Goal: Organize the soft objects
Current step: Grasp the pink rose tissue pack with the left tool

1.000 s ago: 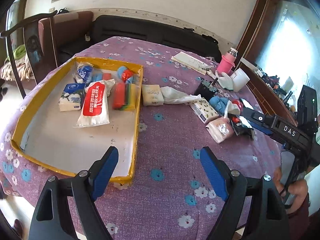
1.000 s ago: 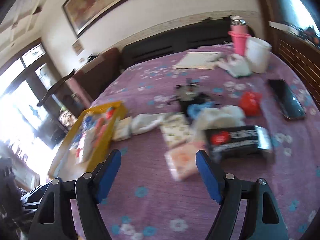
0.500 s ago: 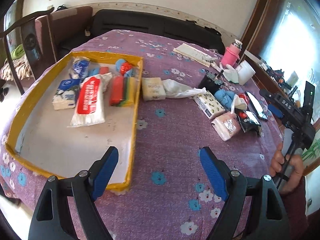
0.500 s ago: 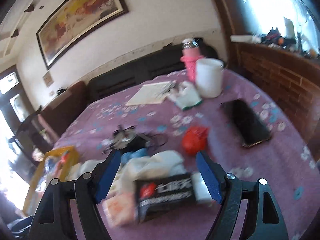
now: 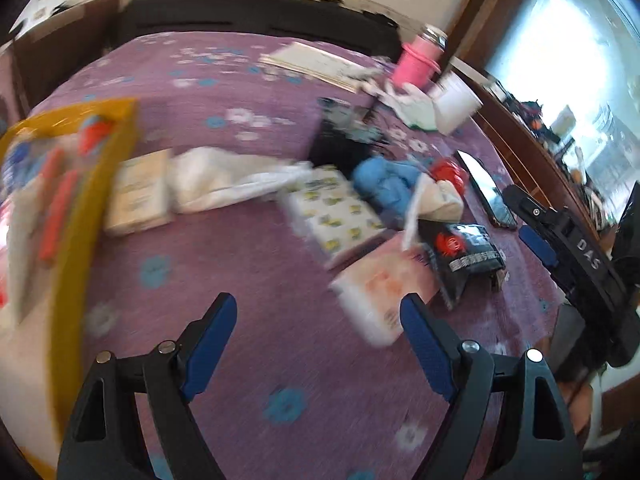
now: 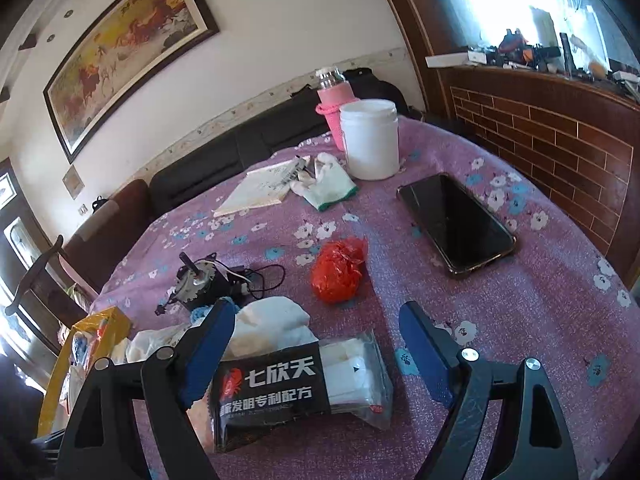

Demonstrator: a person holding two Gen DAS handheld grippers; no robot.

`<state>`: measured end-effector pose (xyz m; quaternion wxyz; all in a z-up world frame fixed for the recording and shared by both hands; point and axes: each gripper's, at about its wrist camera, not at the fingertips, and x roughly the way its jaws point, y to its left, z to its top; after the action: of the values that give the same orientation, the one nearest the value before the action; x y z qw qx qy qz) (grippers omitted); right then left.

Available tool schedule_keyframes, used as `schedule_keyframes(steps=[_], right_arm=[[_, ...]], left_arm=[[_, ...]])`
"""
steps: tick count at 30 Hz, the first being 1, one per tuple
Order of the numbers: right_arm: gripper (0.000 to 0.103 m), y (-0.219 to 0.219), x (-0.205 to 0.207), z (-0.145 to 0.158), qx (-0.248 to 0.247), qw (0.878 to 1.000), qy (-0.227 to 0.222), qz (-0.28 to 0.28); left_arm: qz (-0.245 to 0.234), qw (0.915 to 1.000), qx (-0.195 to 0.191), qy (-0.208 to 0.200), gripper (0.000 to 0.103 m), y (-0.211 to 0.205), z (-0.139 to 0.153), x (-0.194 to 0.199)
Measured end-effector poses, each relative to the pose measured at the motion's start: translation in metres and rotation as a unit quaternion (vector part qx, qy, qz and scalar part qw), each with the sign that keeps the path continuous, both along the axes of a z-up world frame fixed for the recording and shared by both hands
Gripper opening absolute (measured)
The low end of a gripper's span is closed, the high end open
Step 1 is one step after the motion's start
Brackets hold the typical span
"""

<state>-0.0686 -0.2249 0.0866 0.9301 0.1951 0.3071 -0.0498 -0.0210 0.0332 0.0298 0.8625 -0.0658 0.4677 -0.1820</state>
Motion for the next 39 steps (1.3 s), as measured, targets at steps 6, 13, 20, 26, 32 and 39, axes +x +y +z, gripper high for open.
schedule_keyframes(steps=[6, 13, 20, 26, 32, 39], right_arm=[[0.088, -0.007, 0.005, -0.009, 0.018, 1.0, 0.021, -0.008], [0.088, -0.011, 0.006, -0.012, 0.018, 0.999, 0.029, -0.019], [0.088, -0.013, 0.006, -0.014, 0.026, 0.999, 0.035, -0.023], [0.088, -0.014, 0.007, -0.015, 0.022, 0.999, 0.039, -0.027], [0.088, -0.014, 0.006, -0.015, 0.013, 0.998, 0.04, -0.036], [0.088, -0.014, 0.008, -0.017, 0.0, 0.998, 0.048, -0.047]], left_arm=[[-0.131, 0.9826, 0.114, -0.067, 0.086, -0.073, -0.018, 0.005], [-0.136, 0.982, 0.123, -0.046, 0.062, -0.069, -0.021, -0.011], [-0.092, 0.9901, 0.102, -0.032, 0.064, -0.01, -0.009, -0.042], [-0.089, 0.9902, 0.104, -0.028, 0.073, -0.011, -0.02, -0.043], [-0.104, 0.9818, 0.147, -0.062, 0.052, -0.027, -0.023, -0.056], [-0.082, 0.9894, 0.099, -0.067, 0.051, -0.01, -0.006, -0.073]])
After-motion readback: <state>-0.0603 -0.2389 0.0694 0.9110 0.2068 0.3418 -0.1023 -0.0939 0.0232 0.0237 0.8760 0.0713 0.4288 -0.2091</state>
